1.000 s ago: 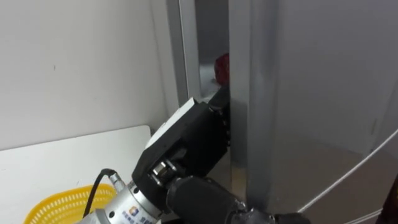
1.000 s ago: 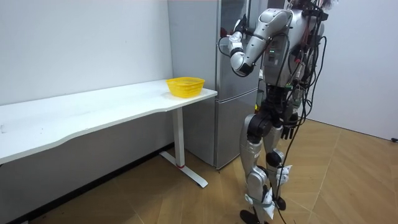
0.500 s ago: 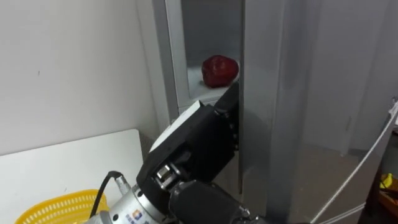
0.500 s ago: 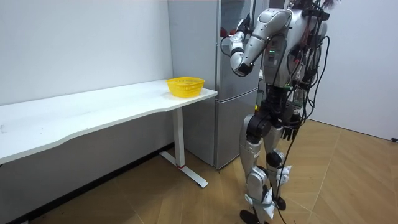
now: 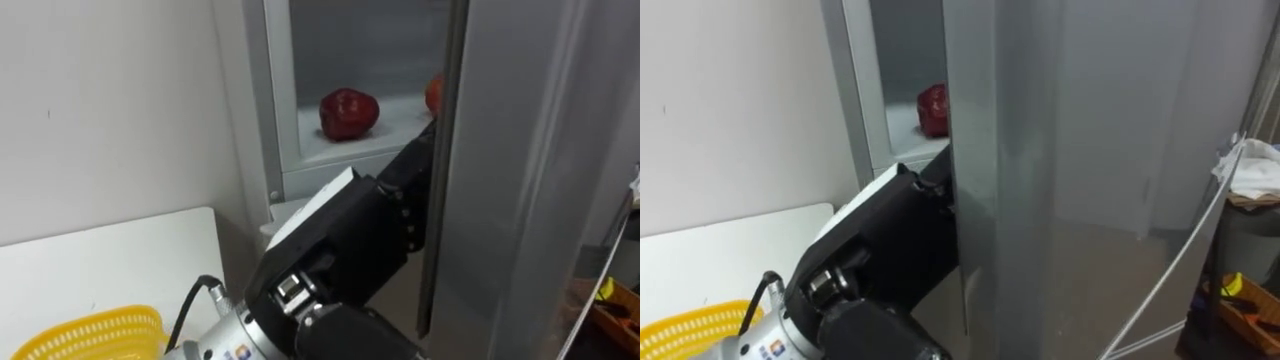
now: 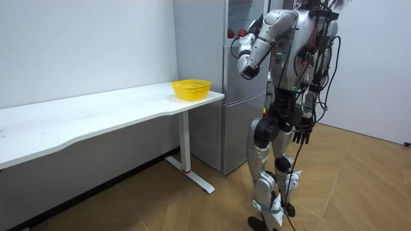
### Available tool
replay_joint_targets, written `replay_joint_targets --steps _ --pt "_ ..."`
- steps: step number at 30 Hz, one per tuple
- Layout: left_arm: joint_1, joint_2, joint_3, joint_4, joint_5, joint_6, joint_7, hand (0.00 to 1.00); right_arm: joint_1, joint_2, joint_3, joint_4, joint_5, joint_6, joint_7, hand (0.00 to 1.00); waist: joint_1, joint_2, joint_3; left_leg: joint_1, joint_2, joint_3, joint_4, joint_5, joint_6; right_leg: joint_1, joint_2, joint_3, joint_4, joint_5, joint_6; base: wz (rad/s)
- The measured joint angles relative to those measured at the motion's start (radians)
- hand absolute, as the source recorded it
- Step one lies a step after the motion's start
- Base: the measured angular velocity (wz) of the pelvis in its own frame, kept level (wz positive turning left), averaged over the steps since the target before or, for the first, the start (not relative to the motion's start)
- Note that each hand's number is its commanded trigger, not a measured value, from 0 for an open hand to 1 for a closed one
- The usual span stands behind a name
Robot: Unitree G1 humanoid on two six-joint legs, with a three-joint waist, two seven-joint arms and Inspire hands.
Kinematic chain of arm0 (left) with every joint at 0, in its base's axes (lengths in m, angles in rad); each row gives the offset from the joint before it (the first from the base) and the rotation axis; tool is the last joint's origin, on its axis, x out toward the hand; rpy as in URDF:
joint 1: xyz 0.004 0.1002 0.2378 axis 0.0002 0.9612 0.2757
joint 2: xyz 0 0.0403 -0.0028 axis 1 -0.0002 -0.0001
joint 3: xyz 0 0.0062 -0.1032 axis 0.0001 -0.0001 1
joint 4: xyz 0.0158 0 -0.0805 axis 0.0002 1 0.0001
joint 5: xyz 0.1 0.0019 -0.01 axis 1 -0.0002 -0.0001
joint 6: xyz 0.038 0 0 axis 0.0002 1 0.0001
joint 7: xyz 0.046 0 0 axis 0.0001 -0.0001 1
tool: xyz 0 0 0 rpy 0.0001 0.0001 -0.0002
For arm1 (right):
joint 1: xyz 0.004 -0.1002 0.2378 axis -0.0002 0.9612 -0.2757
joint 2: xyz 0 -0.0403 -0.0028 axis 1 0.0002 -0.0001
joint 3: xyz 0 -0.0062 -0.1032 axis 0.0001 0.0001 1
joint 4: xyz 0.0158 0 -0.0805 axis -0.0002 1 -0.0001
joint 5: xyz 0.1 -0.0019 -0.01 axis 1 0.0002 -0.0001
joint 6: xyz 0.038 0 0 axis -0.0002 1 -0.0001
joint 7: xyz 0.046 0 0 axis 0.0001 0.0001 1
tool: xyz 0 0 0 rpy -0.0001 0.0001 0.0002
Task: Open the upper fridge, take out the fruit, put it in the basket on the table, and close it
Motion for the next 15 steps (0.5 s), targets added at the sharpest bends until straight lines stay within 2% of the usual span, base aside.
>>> replay_joint_targets --steps 7,15 --pt "0.000 -0.005 -0.005 0.000 -0.001 -0.005 -0.003 0.00 0.000 0.000 0.001 0.010 -0.003 0.001 -0.005 0.00 -0.012 0.019 0.0047 0.001 0.008 0.006 -0.008 -0.004 0.007 -0.002 0.006 0.010 0.001 0.008 0.001 -0.02" --pt "-0.011 -0.032 -0.058 0.000 0.000 -0.026 -0.011 0.00 -0.001 0.000 0.000 0.007 -0.006 0.001 0.006 0.00 -0.050 0.017 0.0072 0.000 0.009 0.023 -0.010 -0.004 0.007 -0.001 0.013 0.025 0.001 0.010 -0.001 -0.05"
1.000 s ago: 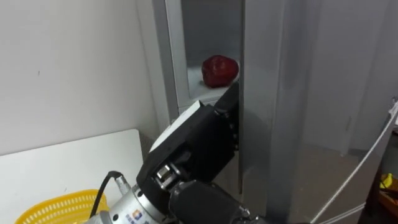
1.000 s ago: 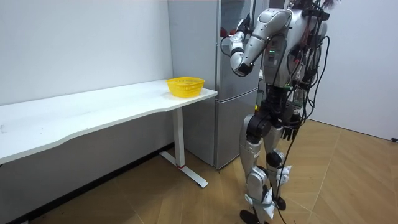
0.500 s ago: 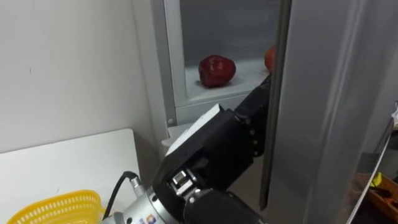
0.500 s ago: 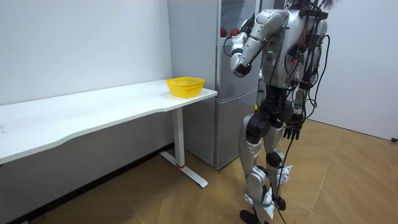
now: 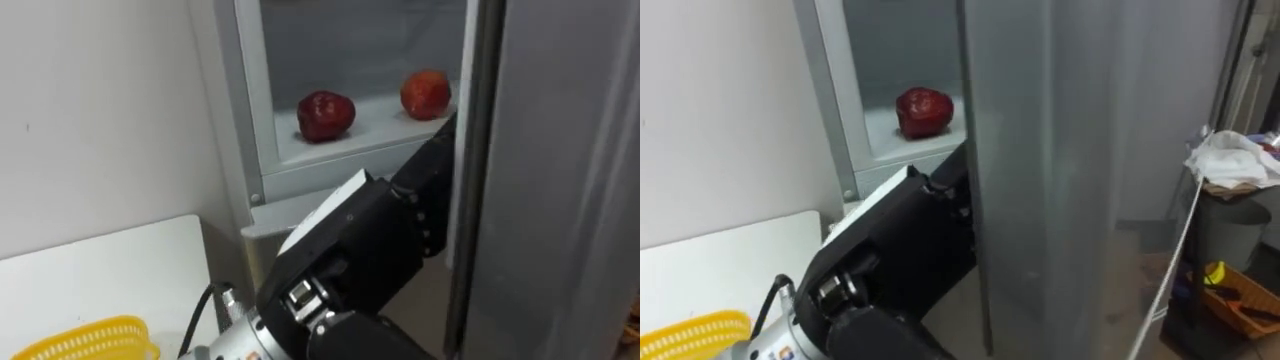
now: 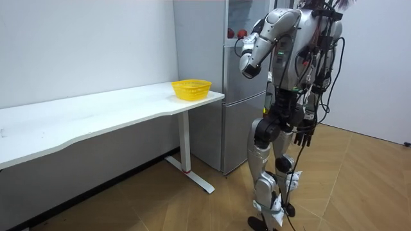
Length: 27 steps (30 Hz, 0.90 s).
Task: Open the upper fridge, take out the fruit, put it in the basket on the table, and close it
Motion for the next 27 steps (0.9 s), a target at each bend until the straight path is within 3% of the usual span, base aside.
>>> replay_joint_targets --steps 6,13,21,27 --pt "-0.074 -0.001 -0.058 0.012 0.022 0.002 -0.012 0.00 -0.004 -0.002 0.001 -0.012 0.001 -0.002 0.003 0.00 -0.027 0.015 0.0038 0.000 0.004 0.027 -0.006 0.000 -0.001 -0.016 0.006 0.022 0.002 0.001 -0.002 -0.13" --pt "-0.125 -0.007 -0.089 0.036 0.021 0.004 -0.040 0.00 -0.008 -0.004 0.003 -0.012 0.004 -0.011 0.026 0.00 -0.058 0.011 0.0044 0.004 0.003 0.047 -0.005 0.000 -0.001 -0.022 0.006 0.042 -0.002 0.001 -0.002 -0.08" --pt "-0.199 -0.011 -0.131 0.037 0.018 0.003 -0.052 0.00 -0.008 -0.010 0.009 -0.014 0.069 -0.020 0.035 0.00 -0.065 0.007 0.0052 -0.001 0.005 0.059 -0.006 0.000 -0.001 -0.031 0.005 0.045 -0.003 0.001 -0.002 -0.02" --pt "-0.206 -0.019 -0.144 0.039 0.019 0.003 -0.067 0.00 -0.007 -0.020 0.009 -0.022 0.119 -0.033 0.030 0.00 -0.068 0.010 0.0036 0.002 0.005 0.083 -0.005 0.000 -0.001 -0.034 0.007 0.063 -0.002 0.001 -0.002 -0.08"
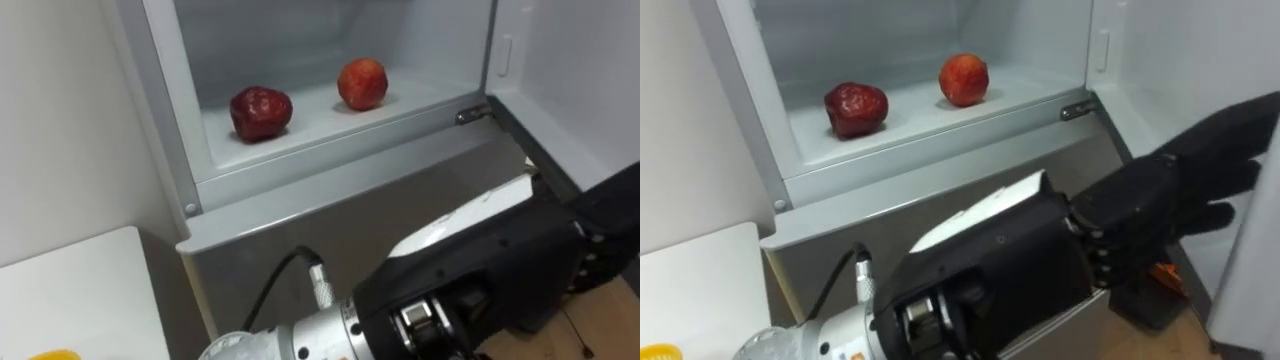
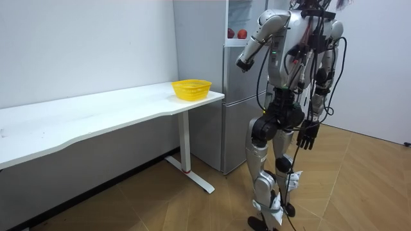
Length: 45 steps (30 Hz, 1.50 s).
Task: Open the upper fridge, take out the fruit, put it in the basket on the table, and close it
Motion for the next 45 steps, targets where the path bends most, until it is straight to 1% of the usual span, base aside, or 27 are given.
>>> replay_joint_targets --steps 4,8,11,15,16,19,21,23,24,25,26,28,29,31,34,35,37,38,41,42,43,44,45 --pt "-0.003 -0.010 0.000 0.000 -0.001 0.000 0.000 0.00 0.006 -0.001 0.000 -0.002 0.011 0.000 0.000 0.00 -0.005 0.004 -0.0028 0.004 0.000 0.007 0.000 0.000 0.000 0.000 0.000 0.007 0.001 0.000 0.000 -0.07" --pt "-0.008 -0.014 0.000 0.001 -0.001 0.000 0.000 0.00 0.008 -0.001 0.000 -0.002 0.031 0.001 -0.001 0.00 -0.010 0.005 -0.0035 0.003 0.000 0.007 0.000 0.000 0.000 -0.001 0.000 0.007 0.001 0.000 0.000 0.00" --pt "-0.019 -0.016 0.000 0.016 -0.001 0.000 0.000 0.00 0.002 -0.001 -0.001 0.000 0.029 0.001 -0.007 0.00 -0.024 0.006 -0.0038 0.004 -0.001 0.007 0.000 0.000 0.000 -0.001 0.000 0.007 0.003 0.000 0.000 0.00" --pt "-0.061 -0.031 0.000 0.051 -0.001 0.004 0.000 0.00 0.000 -0.001 -0.002 0.000 0.027 0.001 -0.034 0.00 -0.039 0.006 -0.0037 0.006 -0.001 0.002 0.000 0.000 0.000 0.000 0.000 0.005 0.004 0.000 0.000 0.01" --pt "-0.066 -0.038 0.000 0.051 -0.001 0.006 -0.001 0.00 -0.002 -0.001 -0.002 0.000 0.026 0.001 -0.034 0.00 -0.048 0.005 -0.0035 0.007 -0.001 0.001 0.000 0.000 0.000 0.001 0.000 0.004 0.004 0.000 0.000 0.00" --pt "-0.087 -0.057 -0.012 0.074 -0.001 0.013 -0.005 0.00 -0.004 -0.002 -0.002 0.001 0.017 0.002 -0.029 0.00 -0.057 0.004 -0.0029 0.010 -0.001 0.001 -0.001 0.000 0.000 0.002 0.000 0.006 0.003 0.000 0.000 0.00" --pt "-0.095 -0.064 -0.017 0.080 -0.001 0.021 -0.006 0.00 -0.005 -0.002 -0.002 0.002 0.016 0.003 -0.026 0.00 -0.066 0.004 -0.0029 0.011 -0.001 0.002 -0.001 0.000 0.000 0.002 0.001 0.005 -0.001 0.000 0.001 0.00" --pt "-0.103 -0.066 -0.017 0.090 -0.001 0.021 -0.006 0.00 -0.008 -0.002 -0.002 0.006 0.023 0.002 -0.021 0.00 -0.077 0.005 -0.0032 0.013 -0.001 0.004 -0.002 0.000 0.000 0.002 0.001 0.007 -0.002 0.000 0.001 -0.02" --pt "-0.121 -0.069 -0.017 0.106 -0.002 0.021 -0.006 0.00 -0.009 -0.003 -0.002 0.014 0.038 0.002 -0.020 0.00 -0.079 0.005 -0.0035 0.015 -0.001 0.005 -0.002 0.000 0.000 0.003 0.001 0.009 -0.002 0.000 0.001 -0.04" --pt "-0.141 -0.075 -0.017 0.117 -0.001 0.028 -0.005 0.00 -0.006 -0.003 -0.002 0.019 0.040 0.004 -0.020 0.00 -0.081 0.008 -0.0046 0.014 -0.001 0.006 -0.003 0.000 0.000 0.002 0.001 0.009 -0.004 0.000 0.001 0.00" --pt "-0.149 -0.076 -0.018 0.119 -0.001 0.031 -0.005 0.00 -0.004 -0.003 -0.002 0.019 0.040 0.008 -0.019 0.00 -0.084 0.010 -0.0057 0.014 -0.001 0.006 -0.004 0.000 0.000 0.002 0.001 0.010 -0.005 0.000 0.001 0.00" --pt "-0.158 -0.087 -0.018 0.121 -0.001 0.042 0.002 0.00 0.003 -0.003 -0.002 0.019 0.040 0.027 -0.014 0.00 -0.097 0.023 -0.0145 0.013 -0.001 0.007 -0.007 0.000 0.000 0.004 0.001 0.011 -0.012 0.000 0.000 -0.02" --pt "-0.158 -0.089 -0.018 0.123 -0.001 0.043 0.004 0.00 0.004 -0.003 -0.002 0.019 0.040 0.031 -0.010 0.00 -0.102 0.027 -0.0162 0.013 0.000 0.007 -0.007 0.000 0.000 0.004 0.002 0.012 -0.013 0.000 0.000 -0.07" --pt "-0.180 -0.098 -0.020 0.132 0.000 0.045 0.012 0.00 0.003 -0.004 -0.002 0.017 0.041 0.035 0.006 0.00 -0.107 0.039 -0.0147 0.016 0.000 0.009 -0.011 0.000 0.000 0.002 0.004 0.021 -0.013 0.001 0.000 -0.11" --pt "-0.216 -0.112 -0.033 0.152 0.000 0.045 0.025 0.00 0.003 -0.009 -0.001 0.014 0.041 0.036 0.013 0.00 -0.109 0.048 -0.0106 0.015 0.000 0.017 -0.012 0.000 0.000 0.001 0.005 0.023 -0.016 0.001 0.000 -0.03" --pt "-0.219 -0.115 -0.036 0.152 0.000 0.046 0.029 0.00 0.002 -0.010 -0.002 0.013 0.041 0.036 0.013 0.00 -0.110 0.049 -0.0099 0.016 0.000 0.020 -0.012 0.000 0.000 0.001 0.005 0.025 -0.016 0.001 0.000 -0.09" --pt "-0.220 -0.131 -0.041 0.163 0.001 0.046 0.034 0.00 -0.002 -0.012 -0.001 0.013 0.041 0.035 0.012 0.00 -0.110 0.052 -0.0078 0.017 0.001 0.025 -0.012 0.000 0.000 0.001 0.007 0.034 -0.016 0.001 0.000 -0.12" --pt "-0.220 -0.133 -0.041 0.166 0.000 0.046 0.034 0.00 -0.003 -0.012 -0.001 0.013 0.042 0.035 0.012 0.00 -0.110 0.052 -0.0077 0.017 0.001 0.025 -0.013 0.000 0.000 0.002 0.007 0.034 -0.016 0.001 0.000 -0.07" --pt "-0.220 -0.125 -0.038 0.168 0.002 0.046 0.033 0.00 -0.002 -0.016 -0.006 0.013 0.052 0.036 0.011 0.00 -0.104 0.053 -0.0039 0.018 0.002 0.025 -0.017 0.000 0.000 0.002 0.009 0.037 -0.014 0.001 0.000 -0.02" --pt "-0.220 -0.107 -0.036 0.168 0.010 0.046 0.031 0.00 -0.002 -0.017 -0.012 0.011 0.048 0.037 0.011 0.00 -0.099 0.051 -0.0022 0.017 0.003 0.025 -0.018 0.000 0.000 0.001 0.010 0.038 -0.011 0.001 0.000 -0.07" --pt "-0.219 -0.084 -0.033 0.166 0.029 0.046 0.029 0.00 -0.002 -0.019 -0.012 0.004 0.042 0.036 0.013 0.00 -0.082 0.048 0.0005 0.018 0.004 0.032 -0.018 0.000 0.000 -0.001 0.012 0.045 -0.007 0.000 -0.001 -0.12" --pt "-0.218 -0.069 -0.030 0.166 0.039 0.046 0.029 0.00 -0.002 -0.020 -0.011 0.000 0.041 0.036 0.014 0.00 -0.071 0.046 0.0015 0.019 0.004 0.033 -0.018 0.000 0.000 -0.002 0.014 0.048 -0.005 0.000 -0.001 -0.13" --pt "-0.211 -0.042 -0.022 0.165 0.054 0.046 0.029 0.00 -0.003 -0.023 -0.009 -0.003 0.041 0.034 0.014 0.00 -0.058 0.043 0.0035 0.018 0.004 0.031 -0.017 0.000 0.000 -0.006 0.013 0.047 0.001 -0.001 -0.002 -0.05"
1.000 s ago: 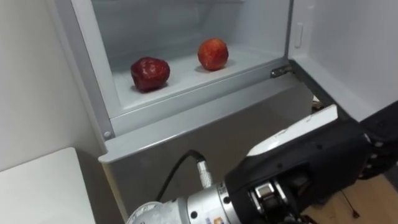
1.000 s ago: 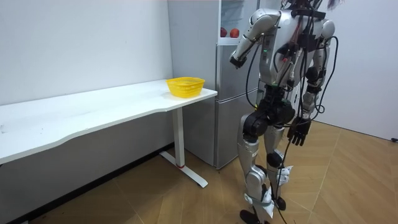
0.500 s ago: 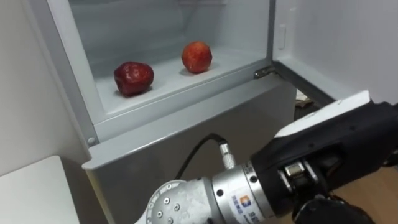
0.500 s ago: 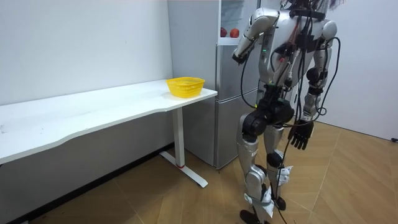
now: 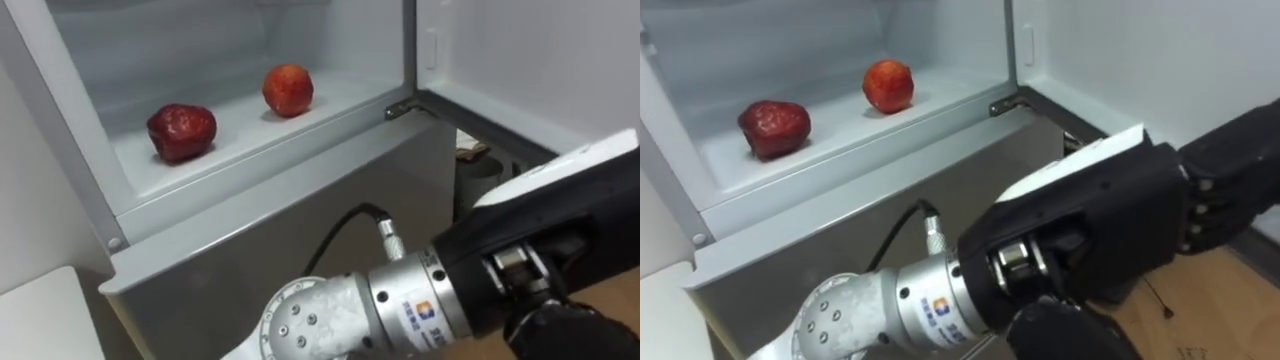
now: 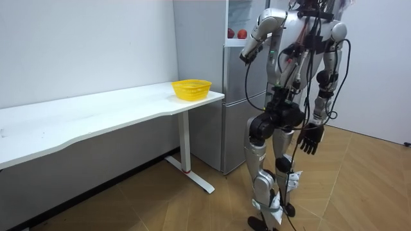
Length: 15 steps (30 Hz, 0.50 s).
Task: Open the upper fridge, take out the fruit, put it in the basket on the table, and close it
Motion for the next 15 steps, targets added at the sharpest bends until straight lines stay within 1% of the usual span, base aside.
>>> replay_joint_targets --steps 1,2,3,4,5,6,7,8,9,10,11,12,13,14,15 --pt "0.009 0.034 0.016 -0.012 0.009 0.003 0.000 0.00 -0.001 -0.001 -0.006 -0.001 0.000 -0.001 0.000 0.00 0.023 -0.001 0.0007 -0.004 0.000 -0.002 0.000 0.000 0.000 -0.007 0.000 0.000 0.002 0.000 0.000 0.00" --pt "0.019 0.050 0.032 -0.028 0.012 0.004 0.000 0.00 0.000 -0.001 -0.012 -0.003 -0.003 -0.001 0.000 0.00 0.037 -0.001 0.0008 -0.005 0.000 -0.003 -0.001 0.000 -0.001 -0.010 0.000 0.000 0.002 0.000 0.000 0.00" --pt "0.053 0.076 0.078 -0.068 0.015 0.004 0.000 0.00 0.003 -0.001 -0.019 -0.006 -0.014 -0.002 -0.001 0.00 0.060 -0.005 0.0034 -0.002 0.000 -0.001 -0.002 0.002 -0.004 -0.010 0.001 0.000 0.005 0.000 0.000 0.00" --pt "0.079 0.094 0.131 -0.099 0.016 0.003 0.003 0.00 0.007 -0.001 -0.027 -0.005 -0.025 -0.002 -0.001 0.00 0.089 -0.010 0.0047 0.000 0.002 -0.003 -0.001 0.003 -0.004 -0.010 0.002 -0.003 0.009 0.000 -0.001 0.07" --pt "0.088 0.105 0.159 -0.116 0.017 0.003 0.007 0.00 0.007 -0.001 -0.036 -0.005 -0.034 -0.003 -0.002 0.00 0.100 -0.012 0.0052 -0.002 0.002 -0.007 -0.001 0.003 -0.004 -0.010 0.002 -0.005 0.010 0.000 -0.001 0.18" --pt "0.105 0.124 0.214 -0.157 0.030 0.003 0.026 0.00 0.011 0.000 -0.054 -0.004 -0.047 -0.009 -0.007 0.00 0.118 -0.016 0.0055 -0.006 0.002 -0.017 -0.001 0.003 -0.005 -0.009 0.001 -0.017 0.010 -0.001 -0.001 0.24" --pt "0.128 0.144 0.269 -0.205 0.051 -0.002 0.048 0.00 0.016 0.000 -0.066 -0.004 -0.050 -0.020 -0.014 0.00 0.148 -0.021 0.0036 -0.007 0.002 -0.029 -0.001 0.003 -0.005 -0.008 0.001 -0.023 0.010 -0.001 -0.002 0.20" --pt "0.137 0.154 0.297 -0.224 0.067 -0.010 0.056 0.00 0.020 0.001 -0.079 -0.003 -0.050 -0.023 -0.018 0.00 0.160 -0.024 0.0022 -0.007 0.003 -0.033 0.000 0.003 -0.005 -0.008 0.001 -0.025 0.010 -0.001 -0.002 0.14" --pt "0.159 0.173 0.352 -0.253 0.095 -0.029 0.077 0.00 0.026 0.005 -0.092 -0.001 -0.052 -0.025 -0.029 0.00 0.188 -0.031 -0.0025 -0.007 0.004 -0.041 0.000 0.003 -0.005 -0.004 0.000 -0.037 0.010 -0.001 -0.003 0.19" --pt "0.186 0.184 0.403 -0.270 0.136 -0.052 0.106 0.00 0.033 0.012 -0.108 0.000 -0.064 -0.031 -0.041 0.00 0.207 -0.041 -0.0059 -0.005 0.005 -0.055 0.000 0.004 -0.007 0.005 0.000 -0.050 0.008 -0.003 -0.005 0.28" --pt "0.203 0.188 0.428 -0.281 0.166 -0.058 0.123 0.00 0.038 0.015 -0.112 0.002 -0.070 -0.038 -0.047 0.00 0.214 -0.044 -0.0091 -0.002 0.006 -0.063 0.000 0.004 -0.007 0.012 0.000 -0.055 0.005 -0.003 -0.006 0.29" --pt "0.243 0.199 0.470 -0.301 0.208 -0.067 0.161 0.00 0.050 0.020 -0.121 0.003 -0.071 -0.051 -0.055 0.00 0.238 -0.048 -0.0158 0.005 0.008 -0.069 0.001 0.005 -0.008 0.026 0.001 -0.065 -0.003 -0.003 -0.006 0.23" --pt "0.287 0.209 0.509 -0.317 0.241 -0.084 0.203 0.00 0.060 0.020 -0.121 0.003 -0.071 -0.063 -0.061 0.00 0.259 -0.056 -0.0149 0.014 0.010 -0.075 0.001 0.005 -0.009 0.035 0.002 -0.073 -0.002 -0.003 -0.006 0.21" --pt "0.309 0.209 0.529 -0.324 0.266 -0.092 0.219 0.00 0.068 0.021 -0.122 0.005 -0.071 -0.067 -0.065 0.00 0.266 -0.058 -0.0158 0.017 0.010 -0.082 0.001 0.005 -0.009 0.042 0.002 -0.077 -0.003 -0.003 -0.006 0.27" --pt "0.336 0.203 0.569 -0.334 0.331 -0.097 0.246 0.00 0.076 0.023 -0.134 0.006 -0.079 -0.077 -0.076 0.00 0.279 -0.063 -0.0195 0.018 0.011 -0.087 0.001 0.005 -0.009 0.044 0.001 -0.094 -0.004 -0.003 -0.006 0.26"
